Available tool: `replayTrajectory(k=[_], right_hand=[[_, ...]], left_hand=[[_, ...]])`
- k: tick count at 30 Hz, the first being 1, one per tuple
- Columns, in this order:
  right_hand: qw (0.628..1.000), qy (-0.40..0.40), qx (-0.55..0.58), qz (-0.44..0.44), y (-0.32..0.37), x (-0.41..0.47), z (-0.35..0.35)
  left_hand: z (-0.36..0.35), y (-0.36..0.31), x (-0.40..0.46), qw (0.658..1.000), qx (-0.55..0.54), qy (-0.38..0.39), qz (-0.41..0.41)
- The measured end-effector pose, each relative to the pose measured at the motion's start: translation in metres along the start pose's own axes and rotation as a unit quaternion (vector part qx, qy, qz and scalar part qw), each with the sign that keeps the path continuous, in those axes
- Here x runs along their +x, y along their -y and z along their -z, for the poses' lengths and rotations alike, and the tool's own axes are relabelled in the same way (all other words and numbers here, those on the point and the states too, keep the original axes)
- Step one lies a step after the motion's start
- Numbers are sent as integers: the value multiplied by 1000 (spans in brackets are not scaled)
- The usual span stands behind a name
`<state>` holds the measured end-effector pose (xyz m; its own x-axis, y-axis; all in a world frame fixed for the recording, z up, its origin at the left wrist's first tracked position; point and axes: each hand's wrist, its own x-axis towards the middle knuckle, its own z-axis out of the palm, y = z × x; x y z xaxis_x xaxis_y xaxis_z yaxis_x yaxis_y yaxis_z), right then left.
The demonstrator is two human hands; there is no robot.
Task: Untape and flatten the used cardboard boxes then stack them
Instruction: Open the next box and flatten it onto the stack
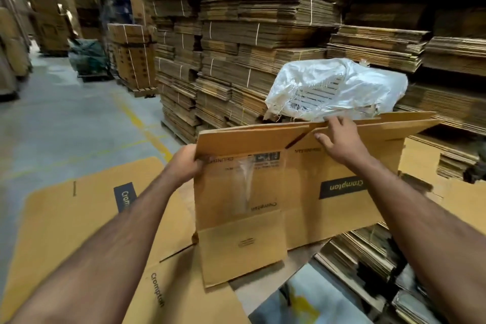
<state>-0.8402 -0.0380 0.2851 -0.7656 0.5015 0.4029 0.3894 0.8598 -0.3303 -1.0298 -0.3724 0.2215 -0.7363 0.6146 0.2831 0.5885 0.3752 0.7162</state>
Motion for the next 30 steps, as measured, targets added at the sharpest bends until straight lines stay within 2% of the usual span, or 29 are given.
replayTrajectory(k=[3,7,12,18,21,25,30], right_hand=[[1000,-23,-8,-2,4,-9,-2],[999,-32,-41,-14,13,-23,-8],[996,82,-12,39,27,-37,-25],[970,205,-32,124,74,-54,-43],[961,234,-22,144,91,-59,-53],[954,251,-8,165,109,-65,-70],[937,291,-5,195,145,-76,-89]], left_hand=[[2,-7,6,1000,22,-13,-16],[4,-22,12,998,-11,-42,-53],[12,-35,16,992,-22,-89,-89],[36,-42,9,983,-25,-142,-113],[65,-42,-1,981,-31,-155,-115],[100,-31,-14,978,-19,-190,-78],[105,-25,-35,966,11,-246,-76]])
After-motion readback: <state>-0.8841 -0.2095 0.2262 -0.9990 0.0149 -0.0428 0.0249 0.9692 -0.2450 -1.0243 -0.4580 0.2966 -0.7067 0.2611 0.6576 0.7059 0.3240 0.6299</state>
